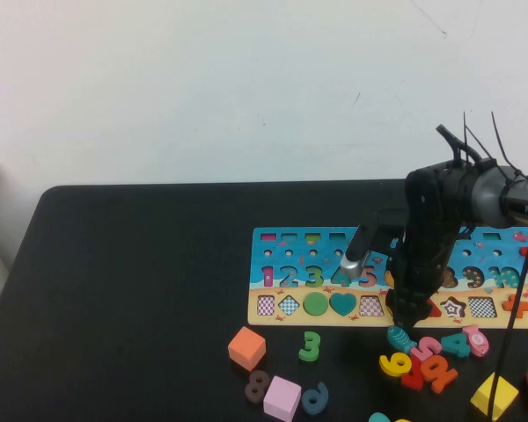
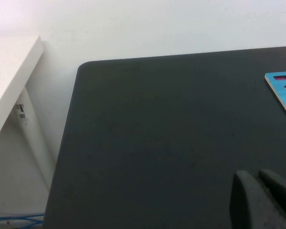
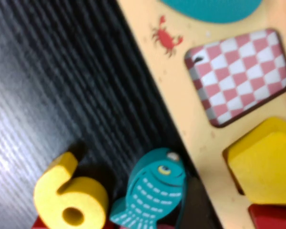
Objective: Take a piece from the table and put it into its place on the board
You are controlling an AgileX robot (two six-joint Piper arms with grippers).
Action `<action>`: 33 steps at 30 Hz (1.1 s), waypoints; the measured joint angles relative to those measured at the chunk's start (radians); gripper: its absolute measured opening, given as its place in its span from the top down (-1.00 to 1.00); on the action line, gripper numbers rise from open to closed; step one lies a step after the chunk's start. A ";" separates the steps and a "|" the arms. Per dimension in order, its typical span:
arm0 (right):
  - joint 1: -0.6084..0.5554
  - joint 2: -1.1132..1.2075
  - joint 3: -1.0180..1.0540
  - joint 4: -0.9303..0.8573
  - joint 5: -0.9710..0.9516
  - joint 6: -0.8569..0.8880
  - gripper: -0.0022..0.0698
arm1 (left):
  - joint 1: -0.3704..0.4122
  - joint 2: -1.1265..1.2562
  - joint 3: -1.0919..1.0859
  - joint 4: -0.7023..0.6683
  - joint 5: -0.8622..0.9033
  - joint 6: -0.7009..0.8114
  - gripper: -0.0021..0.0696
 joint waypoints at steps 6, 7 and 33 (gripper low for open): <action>0.000 0.000 -0.002 0.000 0.031 0.000 -0.40 | 0.000 0.000 0.000 0.000 0.000 0.002 0.95; 0.000 0.000 -0.002 0.000 0.033 0.000 -0.40 | 0.000 0.000 0.000 0.000 0.000 0.002 0.95; 0.000 -0.040 -0.089 0.215 0.040 0.020 0.42 | 0.000 0.000 0.000 0.000 0.000 0.000 0.95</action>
